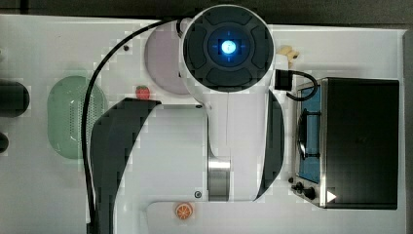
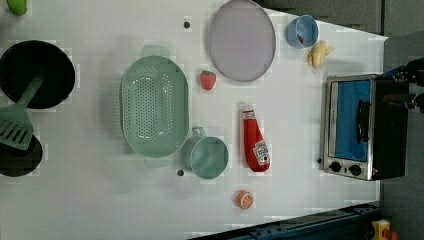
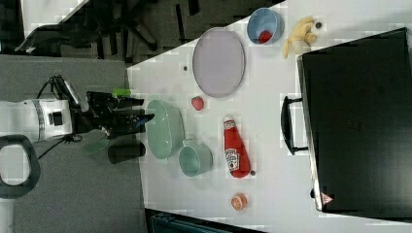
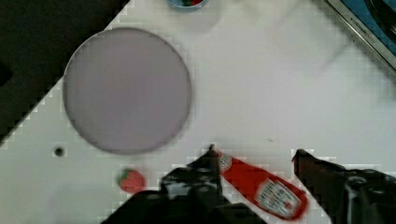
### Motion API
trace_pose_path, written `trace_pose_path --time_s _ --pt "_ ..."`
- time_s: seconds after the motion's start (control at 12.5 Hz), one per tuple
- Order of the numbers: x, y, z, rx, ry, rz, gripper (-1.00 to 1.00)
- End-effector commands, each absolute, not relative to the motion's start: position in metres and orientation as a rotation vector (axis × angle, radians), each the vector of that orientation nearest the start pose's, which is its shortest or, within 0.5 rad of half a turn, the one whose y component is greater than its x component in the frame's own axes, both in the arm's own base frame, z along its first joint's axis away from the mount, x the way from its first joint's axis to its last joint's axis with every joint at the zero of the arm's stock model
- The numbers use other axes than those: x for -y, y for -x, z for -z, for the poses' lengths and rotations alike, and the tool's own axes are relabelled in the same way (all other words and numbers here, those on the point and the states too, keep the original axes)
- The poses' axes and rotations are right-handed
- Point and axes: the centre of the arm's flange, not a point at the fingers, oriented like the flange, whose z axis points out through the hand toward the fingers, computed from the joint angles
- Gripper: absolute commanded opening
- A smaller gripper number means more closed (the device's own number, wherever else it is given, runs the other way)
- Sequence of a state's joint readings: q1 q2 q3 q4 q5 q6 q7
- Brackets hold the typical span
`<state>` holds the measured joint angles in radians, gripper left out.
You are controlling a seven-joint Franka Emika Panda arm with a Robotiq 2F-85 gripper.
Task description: Flap open oven.
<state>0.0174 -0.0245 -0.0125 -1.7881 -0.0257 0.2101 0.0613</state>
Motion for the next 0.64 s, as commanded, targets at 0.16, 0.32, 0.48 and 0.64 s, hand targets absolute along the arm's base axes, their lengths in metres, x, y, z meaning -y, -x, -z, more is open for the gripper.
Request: trace_pose_path --time_s 0.16,0.32,0.48,0.64 --pt "0.0396 -0.4550 -0.6200 -1.275 2.878 0.006 0.81" --pt "0.0396 -0.4550 -0.6201 -1.275 2.878 0.006 1.00" --pt "0.0396 -0.4550 -0.6201 -1.275 2.878 0.006 0.90" --pt "0.0400 -0.4549 -0.6200 -1.276 2.877 0.006 0.39"
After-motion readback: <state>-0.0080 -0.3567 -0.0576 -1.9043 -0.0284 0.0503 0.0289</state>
